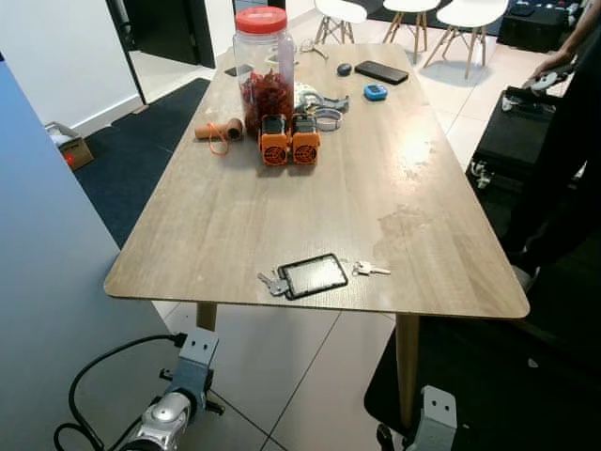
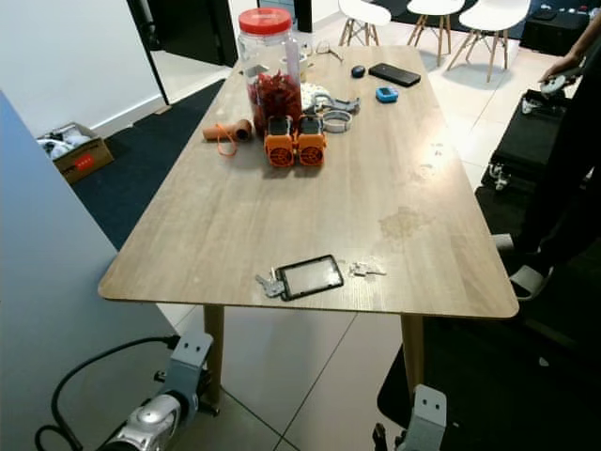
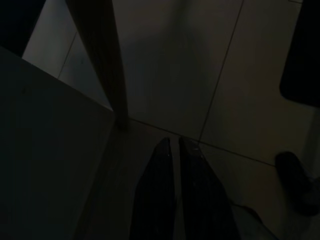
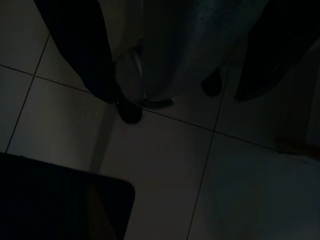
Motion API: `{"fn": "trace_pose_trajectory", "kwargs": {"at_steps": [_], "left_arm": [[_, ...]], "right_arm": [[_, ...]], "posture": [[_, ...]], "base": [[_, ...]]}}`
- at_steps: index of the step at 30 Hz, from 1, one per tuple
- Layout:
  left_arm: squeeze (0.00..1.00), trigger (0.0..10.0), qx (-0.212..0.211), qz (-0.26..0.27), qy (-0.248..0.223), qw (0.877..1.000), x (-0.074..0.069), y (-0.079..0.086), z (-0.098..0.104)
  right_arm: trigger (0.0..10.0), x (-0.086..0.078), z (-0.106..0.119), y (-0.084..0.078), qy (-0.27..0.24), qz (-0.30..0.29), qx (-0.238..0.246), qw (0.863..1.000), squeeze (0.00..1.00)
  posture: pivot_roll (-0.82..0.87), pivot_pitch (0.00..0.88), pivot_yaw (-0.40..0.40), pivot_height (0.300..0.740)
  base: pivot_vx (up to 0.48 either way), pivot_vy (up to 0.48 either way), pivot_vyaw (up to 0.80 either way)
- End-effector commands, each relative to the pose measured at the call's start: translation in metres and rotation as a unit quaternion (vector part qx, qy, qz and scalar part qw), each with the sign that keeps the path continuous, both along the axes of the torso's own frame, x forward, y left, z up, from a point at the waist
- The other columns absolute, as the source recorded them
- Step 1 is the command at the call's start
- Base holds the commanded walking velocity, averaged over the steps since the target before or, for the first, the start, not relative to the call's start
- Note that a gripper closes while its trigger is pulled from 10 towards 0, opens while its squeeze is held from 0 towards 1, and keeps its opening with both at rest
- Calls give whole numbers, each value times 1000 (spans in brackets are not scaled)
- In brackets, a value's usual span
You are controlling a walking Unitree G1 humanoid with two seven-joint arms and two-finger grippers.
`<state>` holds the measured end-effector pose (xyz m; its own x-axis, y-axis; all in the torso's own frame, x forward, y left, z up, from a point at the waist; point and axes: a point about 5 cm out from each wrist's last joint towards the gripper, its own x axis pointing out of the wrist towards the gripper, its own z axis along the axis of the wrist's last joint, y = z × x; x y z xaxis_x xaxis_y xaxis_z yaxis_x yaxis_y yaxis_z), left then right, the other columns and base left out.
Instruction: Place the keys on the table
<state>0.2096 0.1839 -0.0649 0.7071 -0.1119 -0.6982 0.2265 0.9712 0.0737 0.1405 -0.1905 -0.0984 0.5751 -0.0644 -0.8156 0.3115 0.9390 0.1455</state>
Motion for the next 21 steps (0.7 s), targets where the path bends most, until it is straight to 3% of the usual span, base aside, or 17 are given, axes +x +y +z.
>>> {"fn": "trace_pose_trajectory", "kwargs": {"at_steps": [1,11,21], "left_arm": [[0,10000,-7,7,-4,1000,-1,3,0],[0,10000,-7,0,1,1000,-8,1,-3],[0,10000,-9,-9,-9,1000,1,1,2]], "right_arm": [[10000,-4,-2,0,10,4,2,1000,0],[10000,-10,-4,1,18,6,4,1000,0],[10000,-12,-5,0,23,2,-4,1000,0]], "posture": [[52,19,9,740],[48,15,14,740],[53,21,31,740]], "base": [[0,0,0],[0,0,0],[0,0,0]]}}
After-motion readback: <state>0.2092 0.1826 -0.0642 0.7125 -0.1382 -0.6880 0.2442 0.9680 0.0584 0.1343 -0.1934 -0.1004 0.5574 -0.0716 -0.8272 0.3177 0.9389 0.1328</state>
